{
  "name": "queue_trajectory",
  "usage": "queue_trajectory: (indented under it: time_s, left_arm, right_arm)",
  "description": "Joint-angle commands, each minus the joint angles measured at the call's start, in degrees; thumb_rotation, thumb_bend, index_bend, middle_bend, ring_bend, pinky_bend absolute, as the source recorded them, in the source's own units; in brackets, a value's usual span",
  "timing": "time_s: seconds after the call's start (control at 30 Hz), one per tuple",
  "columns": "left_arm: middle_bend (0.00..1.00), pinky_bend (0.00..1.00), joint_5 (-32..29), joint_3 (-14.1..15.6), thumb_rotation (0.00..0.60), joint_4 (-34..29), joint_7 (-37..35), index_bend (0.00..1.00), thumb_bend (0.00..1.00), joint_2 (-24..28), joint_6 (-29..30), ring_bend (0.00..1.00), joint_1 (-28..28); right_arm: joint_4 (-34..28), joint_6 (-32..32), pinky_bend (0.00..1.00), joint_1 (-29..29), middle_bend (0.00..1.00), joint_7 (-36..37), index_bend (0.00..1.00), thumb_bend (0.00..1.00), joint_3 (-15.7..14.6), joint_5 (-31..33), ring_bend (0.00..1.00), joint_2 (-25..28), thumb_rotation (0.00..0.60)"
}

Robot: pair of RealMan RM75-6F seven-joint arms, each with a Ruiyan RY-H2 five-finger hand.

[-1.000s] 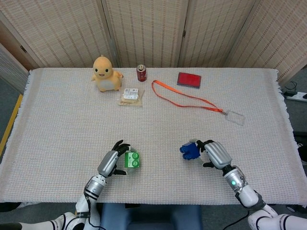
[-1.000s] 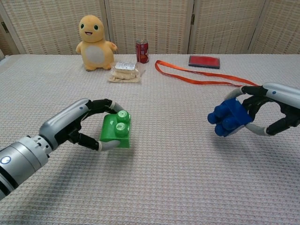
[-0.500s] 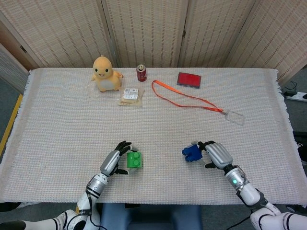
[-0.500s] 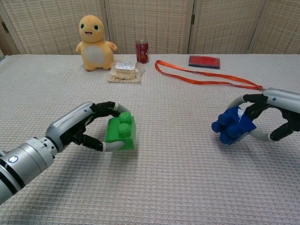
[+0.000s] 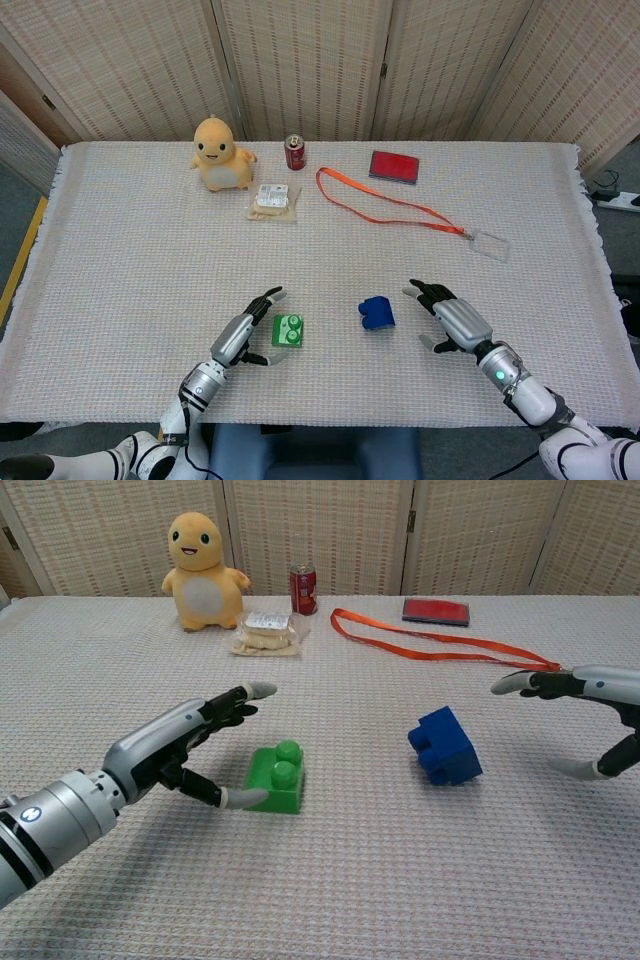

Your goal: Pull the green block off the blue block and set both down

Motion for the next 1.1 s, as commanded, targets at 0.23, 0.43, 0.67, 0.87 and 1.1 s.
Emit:
queue_trajectory:
  time_s: [0.23, 0.43, 0.67, 0.87, 1.1]
  left_arm:
    - [0.0, 0.0, 3.6, 0.6, 0.6, -6.7, 5.1, 0.06, 0.25, 7.6, 2.8, 0.0, -0.7]
    - [0.0, 0.0, 5.2, 2.5, 0.6, -19.4, 17.9, 0.07, 0.25, 22.6, 3.6, 0.0, 0.6]
    - [0.0, 0.0, 3.8, 7.0, 0.6, -27.8, 33.7, 0.07, 0.26, 36.0, 7.6, 0.0, 7.1]
    - [0.0, 0.0, -0.5, 8.1, 0.6, -24.9, 46.9, 0.07, 0.26, 36.3, 16.5, 0.0, 16.0]
    - [0.0, 0.0, -4.2, 7.8, 0.6, -26.1, 52.3, 0.03, 0.26, 36.0, 17.6, 0.0, 19.7]
  right_arm:
    - [-6.5, 4.3, 0.0, -1.4, 0.0, -1.6, 0.0, 0.44, -1.3, -4.2, 0.0, 8.3, 0.6]
    - [-12.5, 17.4, 0.0, -9.0, 0.0, -17.5, 0.0, 0.44, -1.6, -4.2, 0.0, 13.3, 0.6]
    - [-18.0, 32.4, 0.0, -20.0, 0.0, -35.3, 0.0, 0.44, -3.6, -4.3, 0.0, 12.7, 0.6]
    - [-13.8, 38.5, 0.0, -25.3, 0.0, -32.6, 0.0, 0.44, -5.3, -7.9, 0.0, 9.6, 0.6]
    - [-9.0, 36.6, 0.0, -26.3, 0.0, -30.4, 0.0, 0.44, -4.8, -6.6, 0.0, 6.6, 0.6]
